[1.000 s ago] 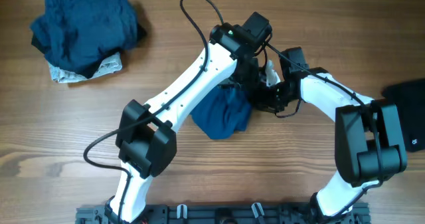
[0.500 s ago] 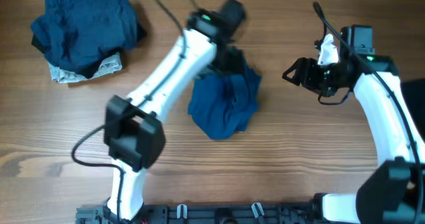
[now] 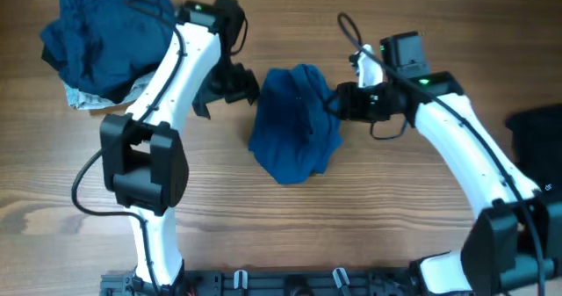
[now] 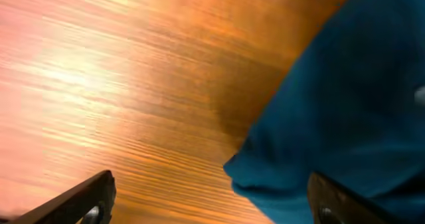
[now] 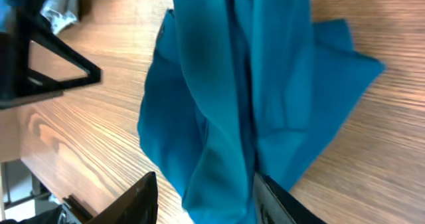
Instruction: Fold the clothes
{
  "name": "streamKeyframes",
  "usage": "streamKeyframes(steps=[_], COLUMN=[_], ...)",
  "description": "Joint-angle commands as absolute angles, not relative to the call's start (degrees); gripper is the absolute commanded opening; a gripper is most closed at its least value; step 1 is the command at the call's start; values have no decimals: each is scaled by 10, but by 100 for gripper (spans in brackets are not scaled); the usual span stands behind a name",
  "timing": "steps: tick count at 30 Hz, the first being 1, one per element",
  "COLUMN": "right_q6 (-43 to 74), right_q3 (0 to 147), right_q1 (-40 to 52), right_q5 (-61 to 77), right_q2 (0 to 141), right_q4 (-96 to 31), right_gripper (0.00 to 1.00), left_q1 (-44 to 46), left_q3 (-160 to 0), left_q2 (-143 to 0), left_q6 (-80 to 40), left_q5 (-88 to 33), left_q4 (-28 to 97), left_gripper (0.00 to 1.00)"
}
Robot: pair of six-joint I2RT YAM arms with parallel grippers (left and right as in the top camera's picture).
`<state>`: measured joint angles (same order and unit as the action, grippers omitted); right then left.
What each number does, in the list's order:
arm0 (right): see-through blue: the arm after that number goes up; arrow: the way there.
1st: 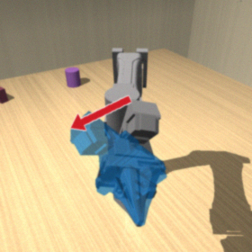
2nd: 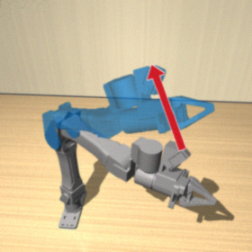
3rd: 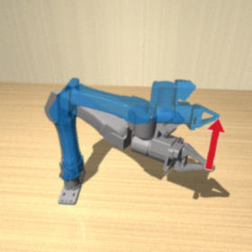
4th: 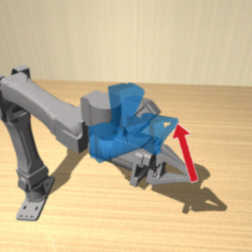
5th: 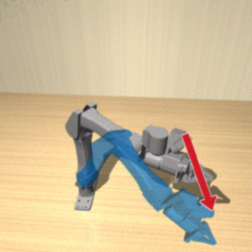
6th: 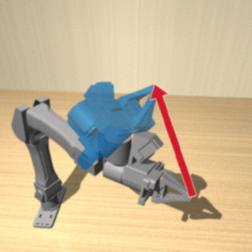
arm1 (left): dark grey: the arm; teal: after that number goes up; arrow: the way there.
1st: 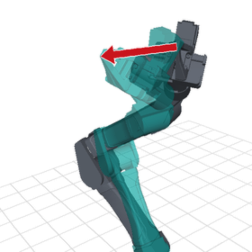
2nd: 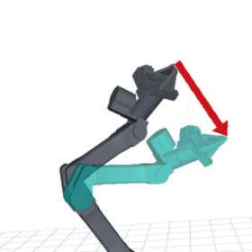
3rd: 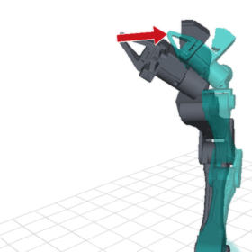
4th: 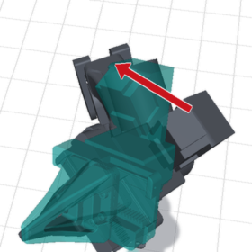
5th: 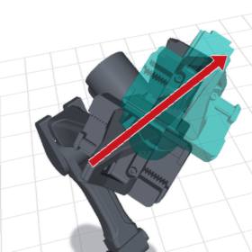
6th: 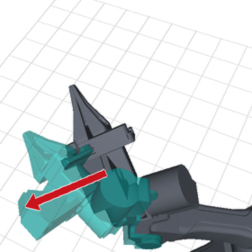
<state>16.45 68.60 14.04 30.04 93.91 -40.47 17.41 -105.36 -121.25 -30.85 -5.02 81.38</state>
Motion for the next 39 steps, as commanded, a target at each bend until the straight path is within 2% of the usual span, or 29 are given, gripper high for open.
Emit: streamKeyframes(steps=[1,7,16,17,20,22,27,34,39], right_q6=[196,195,195,196,196,209,233,302,302], right_q3=[681,681,681,681,681,681,683,685,683], right_q1=[166,175,173,173,173,173,173,173,173], right_q5=[280,280,223,225,229,228,223,61,64], right_q2=[984,1036,1037,1037,1037,1037,1029,949,926], right_q4=[-389,-379,-383,-383,-386,-386,-393,-493,-521], right_gripper=[45,45,44,41,23,4,4,4,4], left_q1=[191,216,221,221,222,222,224,224,224], left_q3=[-1000,-985,-985,-985,-985,-985,-985,-985,-985], left_q2=[-1198,-1198,-1198,-1198,-1198,-1198,-1198,-1206,-1212], left_q6=[-287,-287,-287,-287,-287,-287,-287,-287,-287], left_q5=[-98,-105,-105,-105,-111,-113,-113,-113,-113], left_q4=[785,762,754,751,731,717,711,698,697], left_gripper=[92,92,93,93,93,92,92,92,93])
